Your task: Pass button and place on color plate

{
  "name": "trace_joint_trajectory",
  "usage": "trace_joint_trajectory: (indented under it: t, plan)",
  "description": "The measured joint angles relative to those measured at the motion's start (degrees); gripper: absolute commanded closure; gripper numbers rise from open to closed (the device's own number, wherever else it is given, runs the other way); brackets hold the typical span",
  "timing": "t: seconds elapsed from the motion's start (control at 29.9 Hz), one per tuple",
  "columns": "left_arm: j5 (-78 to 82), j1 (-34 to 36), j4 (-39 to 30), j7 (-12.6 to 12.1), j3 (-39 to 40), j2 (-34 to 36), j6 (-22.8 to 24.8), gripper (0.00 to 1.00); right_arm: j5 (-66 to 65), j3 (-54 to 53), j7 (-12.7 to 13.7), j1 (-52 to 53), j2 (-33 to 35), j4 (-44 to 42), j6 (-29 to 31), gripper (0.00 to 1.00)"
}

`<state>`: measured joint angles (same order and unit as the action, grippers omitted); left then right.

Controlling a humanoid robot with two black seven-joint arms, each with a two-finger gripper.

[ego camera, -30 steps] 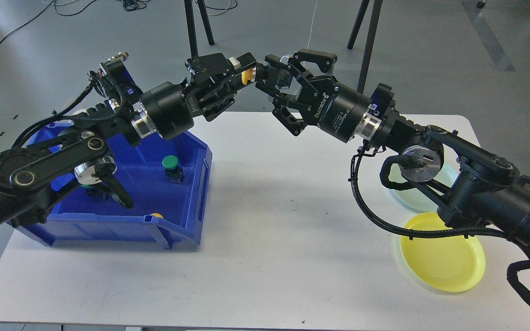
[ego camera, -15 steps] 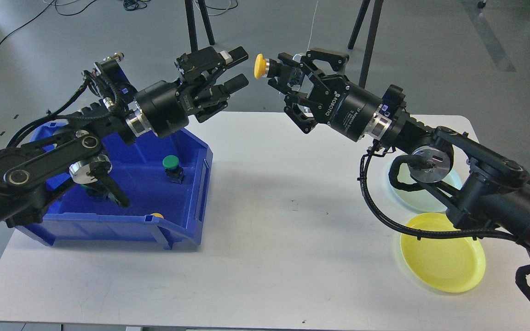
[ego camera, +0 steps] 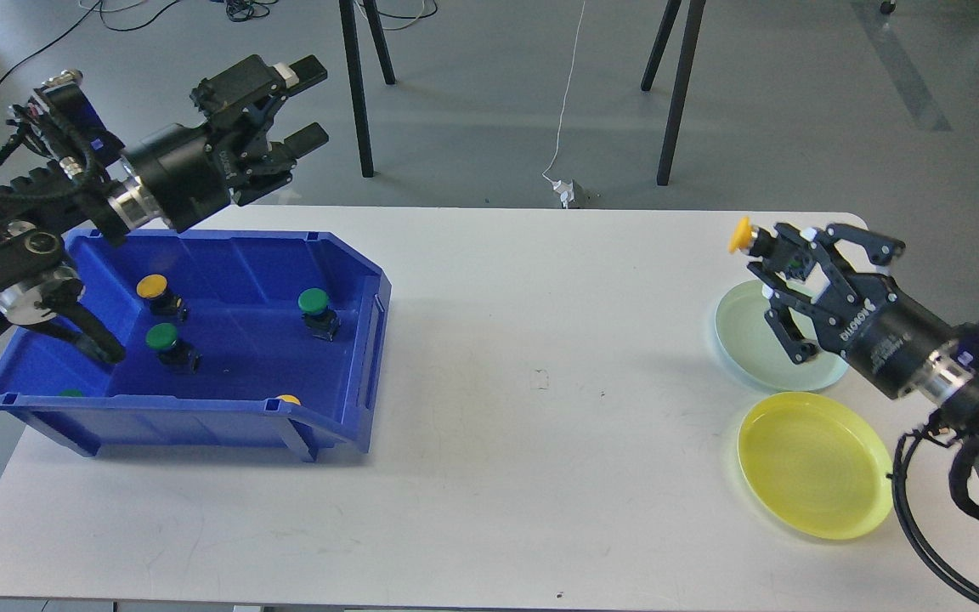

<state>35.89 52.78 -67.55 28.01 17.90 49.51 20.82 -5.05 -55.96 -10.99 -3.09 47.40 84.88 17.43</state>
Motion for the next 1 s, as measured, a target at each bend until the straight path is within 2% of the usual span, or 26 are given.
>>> trace_joint_trajectory:
  t: [0.13, 0.3, 0.4, 0.47, 0.6, 0.67, 0.7, 0.77, 1.0]
  plan:
    - [9.6, 0.2, -0.2, 0.0, -0.3, 2.8, 2.2, 0.01, 8.0, -2.2, 0.1, -10.7, -0.9, -0.9, -1.7, 1.00]
    - [36.8, -0.1, 0.7, 0.0, -0.6, 4.2, 3.4, 0.01, 15.4, -2.3, -0.2, -15.1, -2.8, -2.4, -0.4, 0.98]
    - [52.2, -0.1, 3.7, 0.0, -1.5, 4.3, 4.4, 0.01, 16.0, -2.5, -0.2, -15.4, -5.0, -2.6, -0.2, 0.80]
    - [60.4, 0.3, 6.3, 0.0, -2.3, 4.3, 6.1, 0.01, 16.0, -2.7, -0.2, -15.4, -5.8, -2.6, -0.2, 0.59]
    - [69.6, 0.5, 11.0, 0.0, -2.9, 3.8, 7.1, 0.01, 16.7, -2.8, -0.3, -15.5, -6.1, -3.2, -0.2, 0.47]
    - [71.6, 0.3, 13.0, 0.0, -3.4, 3.4, 7.2, 0.01, 17.6, -2.8, -0.3, -15.5, -6.3, -4.0, -0.1, 0.36]
    - [72.2, 0.3, 14.0, 0.0, -3.9, 2.9, 7.2, 0.01, 18.1, -2.8, -0.3, -15.5, -6.5, -4.5, -0.1, 0.27]
    - [72.8, 0.2, 15.9, 0.0, -4.8, 1.6, 7.2, 0.01, 19.1, -2.9, -0.3, -15.5, -7.1, -5.3, 0.1, 0.02]
    - [73.1, 0.1, 24.2, 0.0, -7.3, -3.7, 7.2, 0.01, 20.5, -3.4, -0.2, -15.4, -7.4, -6.0, 2.5, 0.01]
